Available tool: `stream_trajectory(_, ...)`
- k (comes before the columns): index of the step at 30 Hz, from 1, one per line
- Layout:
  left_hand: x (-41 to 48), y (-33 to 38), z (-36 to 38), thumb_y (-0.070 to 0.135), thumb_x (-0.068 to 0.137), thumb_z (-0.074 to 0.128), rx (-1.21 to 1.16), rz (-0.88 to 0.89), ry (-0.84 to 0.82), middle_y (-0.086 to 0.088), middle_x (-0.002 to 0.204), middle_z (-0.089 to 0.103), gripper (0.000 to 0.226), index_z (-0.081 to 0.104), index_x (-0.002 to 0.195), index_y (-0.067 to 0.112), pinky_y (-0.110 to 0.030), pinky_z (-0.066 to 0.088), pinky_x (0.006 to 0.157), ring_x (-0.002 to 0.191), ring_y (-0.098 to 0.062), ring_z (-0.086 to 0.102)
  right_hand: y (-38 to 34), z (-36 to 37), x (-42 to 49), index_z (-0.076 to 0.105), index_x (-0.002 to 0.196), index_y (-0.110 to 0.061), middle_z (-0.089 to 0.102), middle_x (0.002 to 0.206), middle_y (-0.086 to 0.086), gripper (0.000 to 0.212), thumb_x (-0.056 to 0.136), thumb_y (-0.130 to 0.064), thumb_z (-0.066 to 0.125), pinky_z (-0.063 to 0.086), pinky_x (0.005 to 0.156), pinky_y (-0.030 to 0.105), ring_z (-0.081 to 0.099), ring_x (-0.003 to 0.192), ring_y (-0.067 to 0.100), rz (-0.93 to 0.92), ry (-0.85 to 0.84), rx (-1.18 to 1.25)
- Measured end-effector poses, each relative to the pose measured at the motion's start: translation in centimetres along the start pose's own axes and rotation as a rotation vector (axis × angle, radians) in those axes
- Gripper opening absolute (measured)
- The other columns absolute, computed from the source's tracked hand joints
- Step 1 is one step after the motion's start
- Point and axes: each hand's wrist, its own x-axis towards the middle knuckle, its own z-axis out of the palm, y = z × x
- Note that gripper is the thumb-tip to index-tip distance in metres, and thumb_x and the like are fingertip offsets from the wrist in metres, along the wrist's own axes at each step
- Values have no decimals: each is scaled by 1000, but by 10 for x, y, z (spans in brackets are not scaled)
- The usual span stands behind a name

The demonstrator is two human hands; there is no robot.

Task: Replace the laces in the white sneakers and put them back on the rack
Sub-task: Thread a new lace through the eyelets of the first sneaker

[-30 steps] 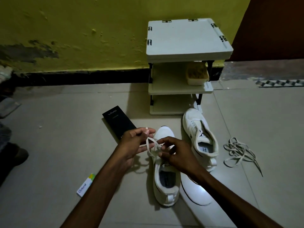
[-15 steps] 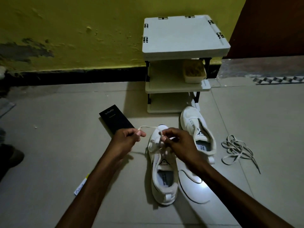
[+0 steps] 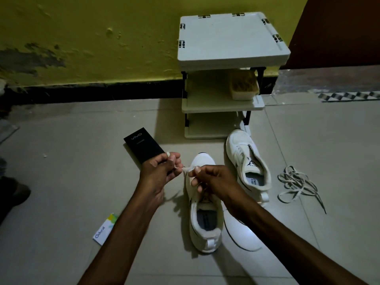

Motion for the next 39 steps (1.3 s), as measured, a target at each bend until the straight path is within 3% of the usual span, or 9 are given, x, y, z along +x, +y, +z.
stream_trajectory(4,0,-4,-2,5,97,54,21,-15,-11,-5,75,64,15,67,90,5,-14,55,61,61,-5,64,-5,0,5,65,112,-4,75,96,13,39,97,-39,55,49,57,22,67,72,17,179,-12,227)
stream_trajectory(8,-1,-8,1,6,97,55,52,-40,-33,-5,74,64,15,68,91,5,-16,56,63,63,-8,63,-3,4,10,69,103,0,68,75,9,26,93,-23,63,47,56,19,56,59,12,191,71,487)
stream_trajectory(12,5,-19,-1,23,93,65,152,-145,123,-6,99,66,23,65,111,8,-30,51,87,86,-15,64,5,1,13,73,90,0,66,73,10,15,89,-14,68,53,59,19,55,57,13,67,208,370)
stream_trajectory(16,6,-28,4,25,93,65,465,175,152,2,128,49,39,51,129,19,-27,44,88,113,-14,53,9,-5,12,77,92,-9,72,80,5,15,91,-19,66,53,59,19,56,61,13,20,302,127)
stream_trajectory(19,6,-34,17,24,98,56,523,84,-212,-6,110,70,14,67,106,19,-27,48,81,101,-16,65,6,-11,12,76,91,-8,72,81,10,11,91,-9,65,54,62,21,62,66,16,26,245,191)
stream_trajectory(25,13,-42,20,20,92,65,611,232,-200,4,70,71,14,73,81,22,-27,50,69,65,-9,64,8,-19,15,74,93,-2,73,80,13,13,90,-12,67,55,64,26,64,69,17,-22,330,188)
stream_trajectory(28,16,-46,15,20,87,70,764,351,-139,8,75,72,9,76,80,20,-23,49,72,72,-4,65,21,-26,11,74,83,-10,73,76,7,21,92,-24,62,57,76,41,68,71,20,-69,358,-274)
stream_trajectory(32,17,-55,9,19,84,72,936,372,-169,7,85,76,7,79,81,19,-23,51,83,87,-7,68,34,-19,-3,68,81,-17,68,79,-1,31,85,-48,62,45,62,28,61,72,18,-180,259,-1081)
stream_trajectory(39,10,-57,17,10,77,71,1009,365,-216,3,88,74,13,80,83,16,-12,40,73,86,-9,65,39,-29,1,70,81,-6,70,75,10,17,85,-21,61,51,59,27,64,67,20,-62,305,-821)
